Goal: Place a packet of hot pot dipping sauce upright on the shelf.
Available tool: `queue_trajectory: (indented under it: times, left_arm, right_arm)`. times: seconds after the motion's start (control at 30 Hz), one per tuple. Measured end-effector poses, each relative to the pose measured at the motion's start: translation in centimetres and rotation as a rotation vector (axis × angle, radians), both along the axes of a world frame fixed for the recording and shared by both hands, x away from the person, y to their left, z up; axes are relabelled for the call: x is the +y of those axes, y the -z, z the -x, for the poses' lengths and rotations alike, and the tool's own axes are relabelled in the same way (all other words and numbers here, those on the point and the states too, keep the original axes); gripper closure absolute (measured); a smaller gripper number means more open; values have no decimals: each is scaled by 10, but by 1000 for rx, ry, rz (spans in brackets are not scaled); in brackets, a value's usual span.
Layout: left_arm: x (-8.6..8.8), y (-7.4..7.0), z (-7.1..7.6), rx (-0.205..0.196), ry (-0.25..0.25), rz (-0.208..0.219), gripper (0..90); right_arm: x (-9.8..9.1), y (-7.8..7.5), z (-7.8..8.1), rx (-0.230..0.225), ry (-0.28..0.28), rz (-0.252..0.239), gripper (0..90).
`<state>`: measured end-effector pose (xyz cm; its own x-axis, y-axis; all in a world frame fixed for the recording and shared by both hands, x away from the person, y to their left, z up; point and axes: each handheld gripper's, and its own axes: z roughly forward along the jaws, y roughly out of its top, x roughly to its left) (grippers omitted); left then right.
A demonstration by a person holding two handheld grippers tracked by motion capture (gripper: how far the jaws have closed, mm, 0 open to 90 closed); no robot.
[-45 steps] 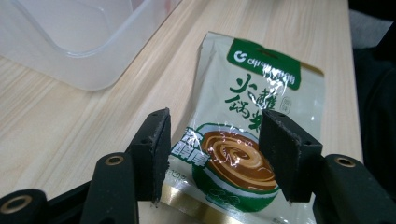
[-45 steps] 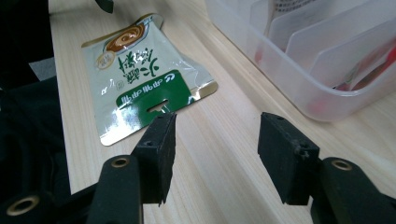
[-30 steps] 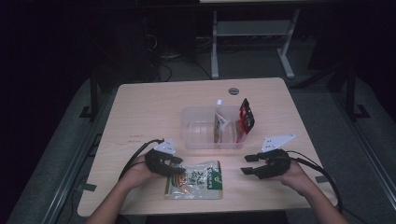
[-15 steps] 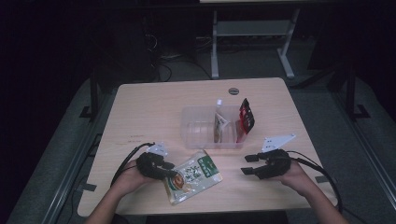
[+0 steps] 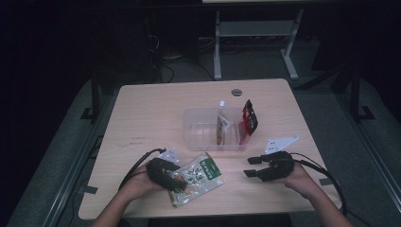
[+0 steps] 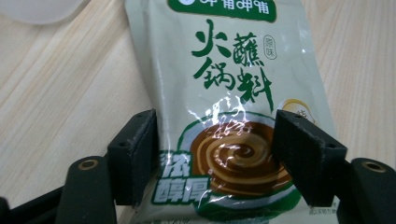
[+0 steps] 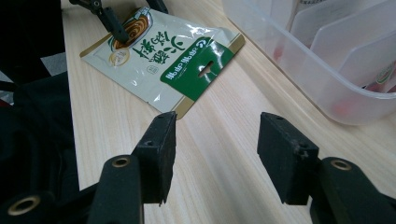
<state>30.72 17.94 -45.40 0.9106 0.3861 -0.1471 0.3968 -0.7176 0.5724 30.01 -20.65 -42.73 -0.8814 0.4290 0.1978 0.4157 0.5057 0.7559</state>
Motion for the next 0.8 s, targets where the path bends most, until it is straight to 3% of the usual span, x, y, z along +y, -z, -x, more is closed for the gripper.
queue_trajectory:
  times: [0.2,0.37,0.57,0.67,0.8]
  left_arm:
    - [-4,-1,3,-36,-18,-26,420]
    - [-4,-3,3,-55,-15,-46,571]
    - [-3,-3,0,-39,-7,-42,771]
    - [-1,-4,-2,-27,1,-37,839]
    - [2,-5,-5,5,9,1,890]
  right_arm:
    - [0,0,0,0,3,3,461]
    - [0,0,0,0,7,5,454]
    - [-1,0,-1,1,13,3,448]
    - [-2,1,-2,5,19,0,444]
    - [-2,1,-3,12,21,4,437]
